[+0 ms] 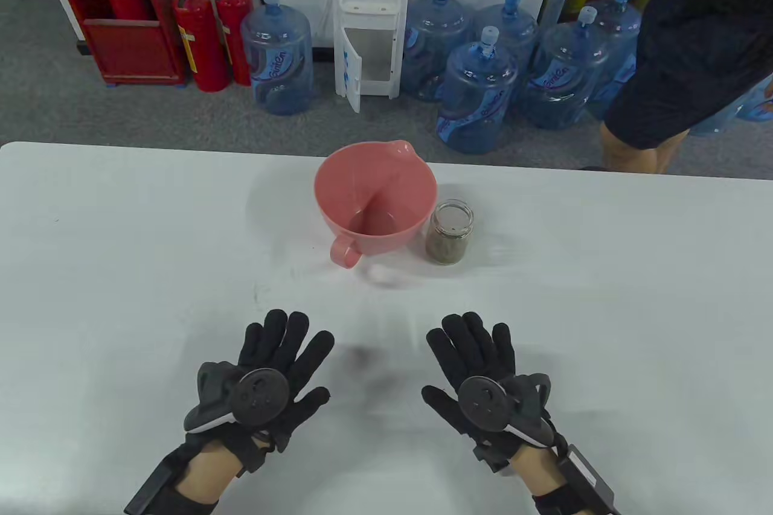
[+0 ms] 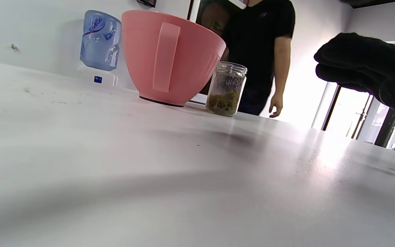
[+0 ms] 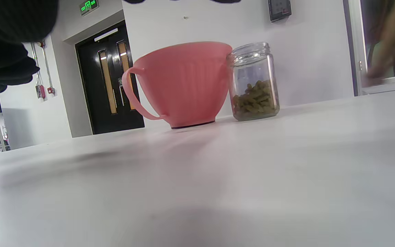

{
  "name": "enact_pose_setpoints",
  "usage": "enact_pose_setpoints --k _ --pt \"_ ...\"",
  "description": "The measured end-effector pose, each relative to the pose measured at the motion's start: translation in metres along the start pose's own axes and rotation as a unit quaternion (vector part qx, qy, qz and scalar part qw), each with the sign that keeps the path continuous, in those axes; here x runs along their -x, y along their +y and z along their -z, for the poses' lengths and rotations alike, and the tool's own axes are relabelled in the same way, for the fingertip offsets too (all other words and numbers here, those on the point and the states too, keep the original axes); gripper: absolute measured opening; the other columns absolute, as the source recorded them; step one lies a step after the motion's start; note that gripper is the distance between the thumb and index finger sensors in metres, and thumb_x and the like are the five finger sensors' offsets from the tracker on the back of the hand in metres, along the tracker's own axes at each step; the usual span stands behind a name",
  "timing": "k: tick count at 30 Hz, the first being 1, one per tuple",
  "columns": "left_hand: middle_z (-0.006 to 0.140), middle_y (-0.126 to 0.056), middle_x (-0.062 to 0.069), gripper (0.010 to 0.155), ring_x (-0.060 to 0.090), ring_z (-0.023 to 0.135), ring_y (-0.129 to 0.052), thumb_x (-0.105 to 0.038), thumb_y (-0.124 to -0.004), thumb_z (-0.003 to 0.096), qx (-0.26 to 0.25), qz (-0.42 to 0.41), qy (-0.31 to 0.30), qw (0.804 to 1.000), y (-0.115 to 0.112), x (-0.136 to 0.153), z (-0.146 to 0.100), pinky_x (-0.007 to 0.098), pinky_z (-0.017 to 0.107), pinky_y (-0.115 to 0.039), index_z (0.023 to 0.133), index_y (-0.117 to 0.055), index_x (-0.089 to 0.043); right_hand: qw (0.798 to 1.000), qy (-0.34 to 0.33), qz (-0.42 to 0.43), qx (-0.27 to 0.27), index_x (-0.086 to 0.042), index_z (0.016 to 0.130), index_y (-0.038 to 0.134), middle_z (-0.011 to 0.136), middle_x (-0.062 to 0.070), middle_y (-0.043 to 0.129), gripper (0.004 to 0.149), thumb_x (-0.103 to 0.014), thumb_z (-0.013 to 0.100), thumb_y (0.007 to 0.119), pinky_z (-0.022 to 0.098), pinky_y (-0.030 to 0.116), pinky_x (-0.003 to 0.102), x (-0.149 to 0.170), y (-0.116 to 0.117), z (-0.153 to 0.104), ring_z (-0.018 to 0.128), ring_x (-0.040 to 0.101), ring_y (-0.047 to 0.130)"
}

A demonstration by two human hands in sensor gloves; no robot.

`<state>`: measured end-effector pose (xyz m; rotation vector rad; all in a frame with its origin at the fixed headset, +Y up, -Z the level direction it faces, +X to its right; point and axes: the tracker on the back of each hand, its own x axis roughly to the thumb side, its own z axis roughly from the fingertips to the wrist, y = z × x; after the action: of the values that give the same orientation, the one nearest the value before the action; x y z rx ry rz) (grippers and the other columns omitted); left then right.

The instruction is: Hold salad bowl and receive raisins poured from storage jar

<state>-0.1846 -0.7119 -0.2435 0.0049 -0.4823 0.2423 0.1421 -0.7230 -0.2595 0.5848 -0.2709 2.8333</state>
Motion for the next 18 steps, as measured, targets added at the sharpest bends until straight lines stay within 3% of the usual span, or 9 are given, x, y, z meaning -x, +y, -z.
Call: enact_pose_setpoints --k 18 --pt "0.115 -0.017 0.004 0.072 0.041 0.11 -0.014 -0.068 -0.054 0.0439 0.015 -0.004 -0.002 1.0 -0.0029 -0.0014 0.0 0.059 0.073 -0.022 0.107 -0.029 -0.045 1.0 -0.003 0.001 -0.007 -0.042 0.102 0.022 0.113 -0.007 0.012 0.084 -0.069 0.036 0.065 0.077 0.017 0.062 -0.0006 0.0033 -0.0009 0.11 0.027 0.022"
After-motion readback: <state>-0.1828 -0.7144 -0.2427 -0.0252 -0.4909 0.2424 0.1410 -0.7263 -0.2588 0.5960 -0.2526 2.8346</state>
